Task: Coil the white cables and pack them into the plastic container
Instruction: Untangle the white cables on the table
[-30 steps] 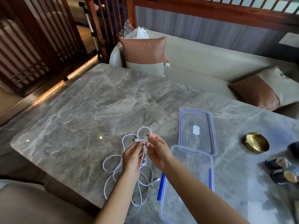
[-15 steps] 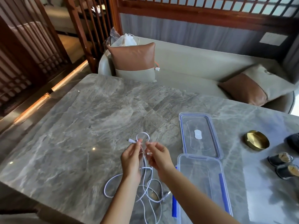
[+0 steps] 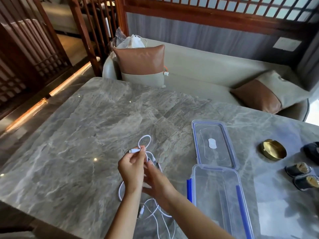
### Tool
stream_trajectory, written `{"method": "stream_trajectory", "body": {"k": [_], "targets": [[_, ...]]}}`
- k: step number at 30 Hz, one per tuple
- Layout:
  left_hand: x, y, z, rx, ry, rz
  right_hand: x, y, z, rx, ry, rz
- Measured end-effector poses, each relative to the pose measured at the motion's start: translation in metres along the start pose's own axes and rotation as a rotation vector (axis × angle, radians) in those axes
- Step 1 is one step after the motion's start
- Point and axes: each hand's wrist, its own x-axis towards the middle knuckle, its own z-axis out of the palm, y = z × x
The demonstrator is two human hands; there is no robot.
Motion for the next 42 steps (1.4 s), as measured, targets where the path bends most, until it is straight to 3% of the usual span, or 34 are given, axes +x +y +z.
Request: {"method": "stream_trajectory", "body": {"k": [4, 9, 19, 24, 30, 35, 42], "targets": [[-0.002, 0.001, 0.000, 0.004, 0.001, 0.043, 0.000, -0.012, -0.009, 0.394, 0.119, -0.076], [-0.006, -0.006, -0.005, 0.133, -0.138, 0.036, -0.001, -0.023, -0.027, 0.284, 0.292, -0.270], [-0.007, 0.001, -0.022, 0.174, -0.440, -0.130, 0.004, -0.028, -0.049, -0.108, 0.223, -0.491], [-0.007, 0.005, -0.030, 0.237, -0.585, -0.220, 0.008, -0.031, -0.062, -0.358, 0.096, -0.439], [-0.004, 0.000, -0.041, 0.489, -0.791, -0.238, 0.003, -0.029, -0.077, -0.779, 0.005, -0.356], [0.002, -0.007, -0.045, 0.631, -0.849, -0.233, -0.003, -0.032, -0.083, -1.097, -0.061, -0.384], [0.015, -0.008, -0.047, 0.742, -0.823, -0.128, -0.004, -0.038, -0.082, -0.869, -0.119, -0.171]]}}
